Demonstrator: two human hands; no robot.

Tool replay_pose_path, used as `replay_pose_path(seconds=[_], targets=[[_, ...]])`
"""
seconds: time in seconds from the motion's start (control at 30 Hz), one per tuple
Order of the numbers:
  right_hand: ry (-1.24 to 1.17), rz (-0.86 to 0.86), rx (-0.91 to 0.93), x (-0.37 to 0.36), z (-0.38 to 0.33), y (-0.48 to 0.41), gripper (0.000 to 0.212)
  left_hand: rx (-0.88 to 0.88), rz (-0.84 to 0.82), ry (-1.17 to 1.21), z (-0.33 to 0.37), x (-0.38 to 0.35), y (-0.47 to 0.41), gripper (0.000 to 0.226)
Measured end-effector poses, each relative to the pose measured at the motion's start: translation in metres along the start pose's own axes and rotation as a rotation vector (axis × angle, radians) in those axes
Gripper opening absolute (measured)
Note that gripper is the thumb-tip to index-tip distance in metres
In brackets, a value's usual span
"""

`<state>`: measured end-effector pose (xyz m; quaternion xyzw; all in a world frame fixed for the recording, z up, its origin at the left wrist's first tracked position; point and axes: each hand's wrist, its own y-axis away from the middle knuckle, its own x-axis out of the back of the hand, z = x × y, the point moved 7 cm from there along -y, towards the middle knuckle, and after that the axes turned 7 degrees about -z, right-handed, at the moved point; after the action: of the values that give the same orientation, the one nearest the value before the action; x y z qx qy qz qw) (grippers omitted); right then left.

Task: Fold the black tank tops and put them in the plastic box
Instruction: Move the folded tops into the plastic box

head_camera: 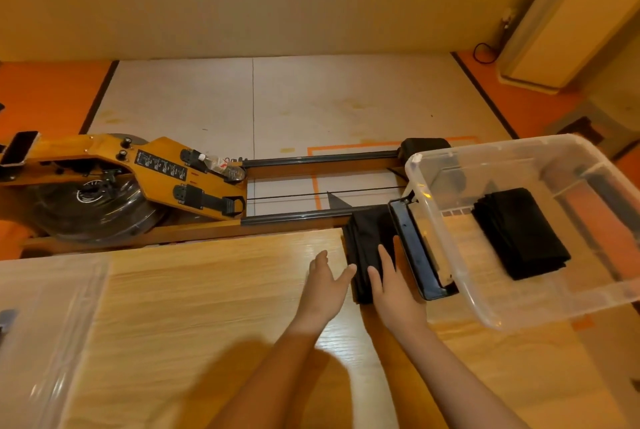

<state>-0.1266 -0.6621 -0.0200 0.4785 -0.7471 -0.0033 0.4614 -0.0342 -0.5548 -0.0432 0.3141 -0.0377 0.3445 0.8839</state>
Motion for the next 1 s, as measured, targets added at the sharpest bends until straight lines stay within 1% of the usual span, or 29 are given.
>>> replay_pose_path(seconds=[0.07,0.13,0.2,0.27,0.33,0.43,0.53,0.6,0.63,0.67,0.73,0.77,0.83,0.9,0.93,1.0], targets=[[-0.076,-0.010,-0.049,-0.004,0.007,-0.008,0.055,0.073,-0.031,0.055,-0.005,-0.013,-0.017,0.086],[-0.047,-0.016,-0.058,-0.009,0.013,-0.012,0.055,0.123,-0.022,0.112,-0.006,-0.020,-0.029,0.092],[-0.028,-0.015,-0.043,-0.013,0.018,-0.014,0.055,0.162,-0.032,0.162,-0.005,-0.029,-0.039,0.092],[-0.067,-0.029,-0.009,-0.017,0.020,-0.017,0.054,0.191,-0.045,0.200,0.000,-0.037,-0.045,0.091],[-0.091,-0.047,0.015,-0.022,0.024,-0.020,0.055,0.221,-0.011,0.213,0.001,-0.041,-0.051,0.092],[-0.127,0.010,0.047,-0.023,0.032,-0.023,0.058,0.271,0.062,0.218,0.002,-0.043,-0.059,0.080],[-0.158,0.060,0.031,-0.020,0.035,-0.027,0.069,0.307,0.050,0.317,0.006,-0.046,-0.062,0.082],[-0.174,0.085,0.017,-0.017,0.032,-0.026,0.074,0.303,0.007,0.376,0.007,-0.049,-0.064,0.065],[-0.178,0.087,0.010,-0.018,0.034,-0.026,0.074,0.307,-0.008,0.393,0.007,-0.050,-0.063,0.060],[-0.178,0.084,0.008,-0.018,0.035,-0.026,0.075,0.309,-0.007,0.389,0.007,-0.050,-0.062,0.062],[-0.190,0.073,0.017,-0.022,0.042,-0.031,0.079,0.298,0.044,0.324,0.008,-0.046,-0.063,0.078],[-0.202,0.062,0.019,-0.026,0.048,-0.033,0.078,0.293,0.068,0.300,0.008,-0.045,-0.062,0.086],[-0.228,0.034,0.030,-0.036,0.063,-0.042,0.072,0.286,0.070,0.329,0.004,-0.050,-0.065,0.090],[-0.228,0.039,0.061,-0.030,0.056,-0.037,0.070,0.287,0.068,0.385,0.002,-0.051,-0.062,0.087],[-0.231,0.031,0.071,-0.025,0.051,-0.032,0.069,0.283,0.072,0.399,0.003,-0.050,-0.058,0.081],[-0.214,-0.017,0.082,-0.020,0.044,-0.024,0.069,0.269,0.086,0.430,0.002,-0.047,-0.050,0.061]])
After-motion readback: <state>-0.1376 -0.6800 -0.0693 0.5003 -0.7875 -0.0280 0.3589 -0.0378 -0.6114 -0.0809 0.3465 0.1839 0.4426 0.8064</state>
